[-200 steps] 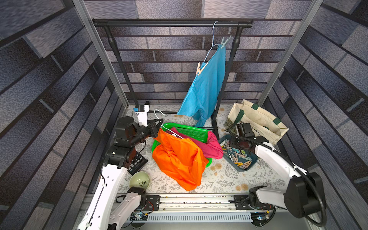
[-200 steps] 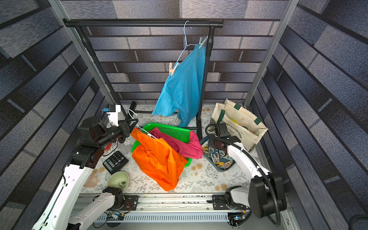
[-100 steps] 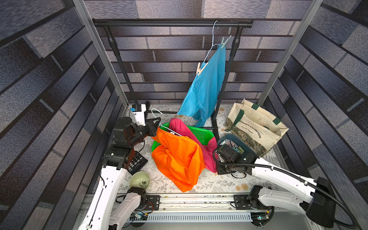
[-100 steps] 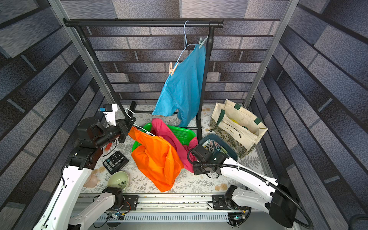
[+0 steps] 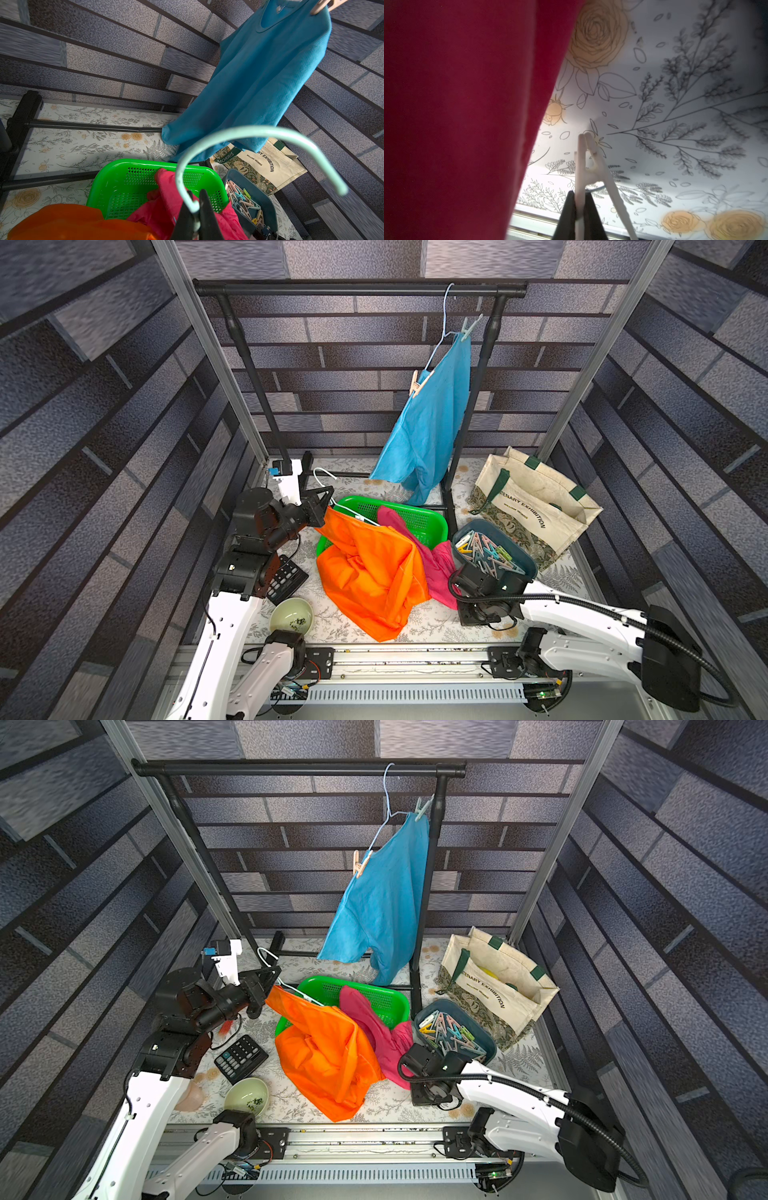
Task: Use clothespins to secure the t-shirt on both sides of the hanger
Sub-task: Place the clothespin at the center of the board, then adjust the clothespin at the center of the board.
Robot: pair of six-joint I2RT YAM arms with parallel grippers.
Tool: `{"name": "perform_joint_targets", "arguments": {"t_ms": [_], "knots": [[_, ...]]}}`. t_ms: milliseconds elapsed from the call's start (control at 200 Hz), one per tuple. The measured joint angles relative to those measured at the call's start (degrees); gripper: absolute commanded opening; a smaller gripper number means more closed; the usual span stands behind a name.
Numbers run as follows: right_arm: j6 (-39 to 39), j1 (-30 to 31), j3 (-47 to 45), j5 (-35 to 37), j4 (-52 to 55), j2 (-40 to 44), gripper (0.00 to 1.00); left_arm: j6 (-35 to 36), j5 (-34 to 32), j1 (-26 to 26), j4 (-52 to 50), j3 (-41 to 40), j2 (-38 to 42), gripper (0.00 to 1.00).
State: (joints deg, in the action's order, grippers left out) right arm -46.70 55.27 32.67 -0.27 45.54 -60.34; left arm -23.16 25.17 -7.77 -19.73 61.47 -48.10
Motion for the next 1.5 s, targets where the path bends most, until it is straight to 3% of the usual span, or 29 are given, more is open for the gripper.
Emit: {"name": "perform_joint_targets", "arguments": {"t_ms": [125,286,346,406,461,566,722,772,812,887,927,1187,1498], "knots": [[-0.4,0.0,-0.4,-0.8,-0.2,1.4,0.00,0.0,0.0,0.0,0.0,0.0,-0.6,0.00],[2.0,1.6,0.3,-3.9,-2.8,-6.6,0.00,-0.4,0.0,0.0,0.1,0.0,-0.8,0.00],[3.3,2.5,1.7,-4.3,-3.3,-8.3,0.08,-0.4,0.0,0.0,0.0,0.0,-0.8,0.00],[4.2,2.8,2.3,-4.4,-4.0,-9.2,0.27,-0.4,0.0,0.1,0.0,0.0,-0.8,0.00],[5.2,2.8,2.3,-4.2,-3.9,-9.3,0.38,-0.4,0.0,0.2,0.0,0.0,-0.8,0.00],[5.0,2.8,2.2,-3.0,-2.7,-9.3,0.46,-0.4,0.0,0.5,0.0,0.0,-0.8,0.00],[3.8,2.8,3.1,2.3,4.4,-9.3,0.48,-0.4,0.1,0.7,0.2,0.0,-1.3,0.00],[3.5,2.8,3.9,3.7,6.6,-9.0,0.46,-0.5,0.3,0.8,0.4,0.0,-1.9,0.00],[3.4,2.8,4.4,4.3,7.6,-8.5,0.40,-0.7,0.3,0.7,0.6,0.0,-2.4,0.00],[2.6,2.8,5.3,4.3,8.4,-6.9,0.11,-0.9,0.3,0.8,0.9,0.0,-3.1,0.00],[2.1,2.8,5.6,3.6,8.1,-5.9,0.00,-0.9,0.4,0.8,0.9,0.0,-3.3,0.00],[-4.9,2.8,-0.8,-7.3,-4.0,-2.7,0.00,-0.9,0.4,1.3,1.0,0.0,-3.3,0.00],[-4.9,0.6,-1.2,-9.4,-6.4,-10.3,0.00,-1.1,0.5,1.4,1.0,0.0,-3.3,0.00]]}}
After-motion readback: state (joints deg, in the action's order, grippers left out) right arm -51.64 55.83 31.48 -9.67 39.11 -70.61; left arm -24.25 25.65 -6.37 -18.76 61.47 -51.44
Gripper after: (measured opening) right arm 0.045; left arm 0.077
